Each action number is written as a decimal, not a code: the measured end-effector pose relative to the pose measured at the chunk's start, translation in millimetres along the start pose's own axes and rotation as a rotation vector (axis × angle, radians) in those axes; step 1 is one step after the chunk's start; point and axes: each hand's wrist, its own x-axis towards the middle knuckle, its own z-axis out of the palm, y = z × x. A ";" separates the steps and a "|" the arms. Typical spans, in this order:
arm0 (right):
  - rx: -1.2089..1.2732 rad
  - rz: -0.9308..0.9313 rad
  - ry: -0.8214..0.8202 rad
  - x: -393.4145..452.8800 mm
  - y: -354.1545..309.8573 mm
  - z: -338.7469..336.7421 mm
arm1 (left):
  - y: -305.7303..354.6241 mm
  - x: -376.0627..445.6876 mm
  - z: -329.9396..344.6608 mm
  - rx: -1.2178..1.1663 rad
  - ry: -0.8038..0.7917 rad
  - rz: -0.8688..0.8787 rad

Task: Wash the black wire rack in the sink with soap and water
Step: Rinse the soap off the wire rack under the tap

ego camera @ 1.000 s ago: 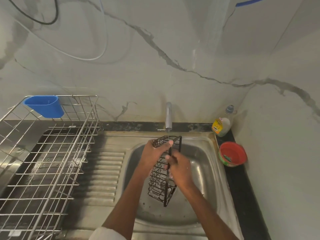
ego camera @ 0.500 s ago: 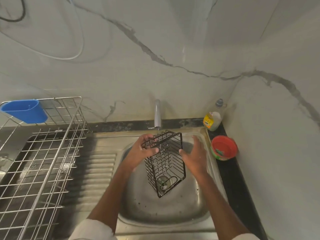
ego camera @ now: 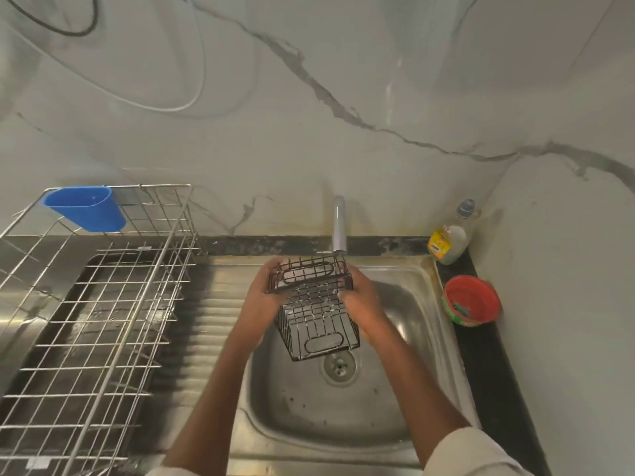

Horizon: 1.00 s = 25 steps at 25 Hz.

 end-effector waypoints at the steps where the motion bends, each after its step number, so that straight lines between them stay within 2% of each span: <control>1: 0.046 -0.006 0.006 0.6 -0.3 -0.3 | 1.4 -1.0 4.1 -0.016 0.052 0.001; 4: 0.210 0.022 0.066 -1.0 6.3 -9.8 | 13.3 13.2 14.8 0.061 0.052 0.032; 7: 0.275 0.030 0.116 -12.1 19.7 -30.8 | 22.4 34.6 32.9 0.194 -0.028 0.074; 10: 0.307 0.059 0.128 -23.4 34.0 -57.1 | 25.1 49.6 56.5 0.187 -0.120 0.052; 13: 0.278 0.072 0.164 -32.6 44.0 -72.6 | 31.8 54.2 78.7 0.134 -0.181 0.017; 15: 0.233 0.063 0.254 -37.9 48.0 -76.6 | 33.9 54.6 90.1 0.144 -0.205 0.008; 19: 0.111 0.013 0.411 -46.6 46.6 -76.9 | 21.2 54.3 96.9 0.017 -0.259 -0.078; 25: -0.131 -0.010 0.443 -58.6 37.3 -60.6 | 3.3 47.9 87.4 -0.060 -0.184 -0.046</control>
